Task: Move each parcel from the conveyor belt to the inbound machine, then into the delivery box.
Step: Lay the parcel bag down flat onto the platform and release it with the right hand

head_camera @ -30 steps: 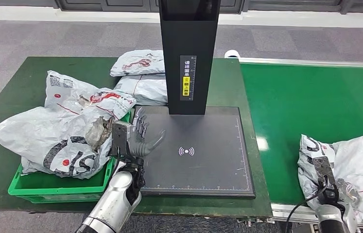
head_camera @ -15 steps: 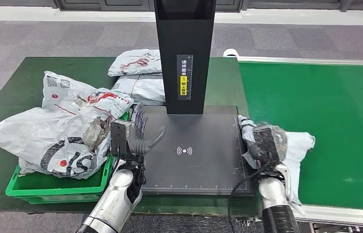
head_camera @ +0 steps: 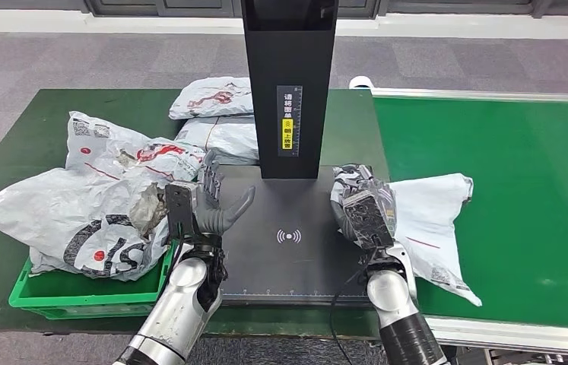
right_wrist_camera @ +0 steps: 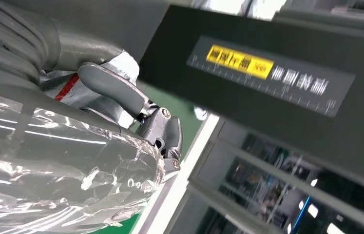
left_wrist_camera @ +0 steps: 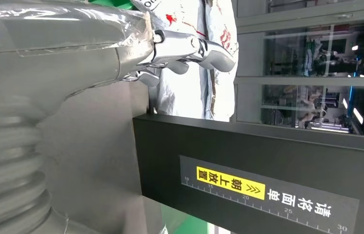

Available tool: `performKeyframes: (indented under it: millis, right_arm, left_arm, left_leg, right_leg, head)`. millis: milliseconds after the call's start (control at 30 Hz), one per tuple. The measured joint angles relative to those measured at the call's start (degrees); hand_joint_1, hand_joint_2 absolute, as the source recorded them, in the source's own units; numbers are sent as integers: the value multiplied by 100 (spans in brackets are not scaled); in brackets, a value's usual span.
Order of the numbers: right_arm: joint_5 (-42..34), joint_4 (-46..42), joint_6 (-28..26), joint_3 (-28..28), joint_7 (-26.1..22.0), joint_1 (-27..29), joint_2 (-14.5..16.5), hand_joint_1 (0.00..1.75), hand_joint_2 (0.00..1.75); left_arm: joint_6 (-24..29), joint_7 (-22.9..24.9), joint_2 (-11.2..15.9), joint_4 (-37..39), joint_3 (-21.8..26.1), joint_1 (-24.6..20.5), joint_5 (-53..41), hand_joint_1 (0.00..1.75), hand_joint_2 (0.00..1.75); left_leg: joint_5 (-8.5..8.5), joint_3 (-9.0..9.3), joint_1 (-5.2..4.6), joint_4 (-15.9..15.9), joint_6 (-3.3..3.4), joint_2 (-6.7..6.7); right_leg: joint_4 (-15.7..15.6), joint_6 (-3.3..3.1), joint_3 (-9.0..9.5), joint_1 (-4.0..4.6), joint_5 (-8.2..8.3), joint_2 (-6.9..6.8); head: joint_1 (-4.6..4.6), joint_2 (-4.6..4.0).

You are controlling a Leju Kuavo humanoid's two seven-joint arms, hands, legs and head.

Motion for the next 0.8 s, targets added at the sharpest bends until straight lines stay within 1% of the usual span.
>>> performKeyframes:
  millis: [100,267,800]
  right_arm:
    - [-25,0,134,133,-11,6,0,175,175]
    - [-32,0,165,272,-11,25,0,175,175]
    - [-40,0,180,305,-11,25,0,175,175]
  left_arm:
    - [-2,-1,-2,2,-30,-11,32,0,175]
    - [-3,-1,-5,2,-54,-23,54,0,175]
    - [-3,0,-5,2,-68,-27,57,0,175]
  left_leg:
    - [0,0,0,0,0,1]
    - [0,0,0,0,0,1]
    - [0,0,0,0,0,1]
  right_leg:
    - [0,0,-1,1,0,1]
    - [0,0,-1,1,0,1]
    - [0,0,-1,1,0,1]
  head:
    - [0,0]
    - [0,0]
    - [0,0]
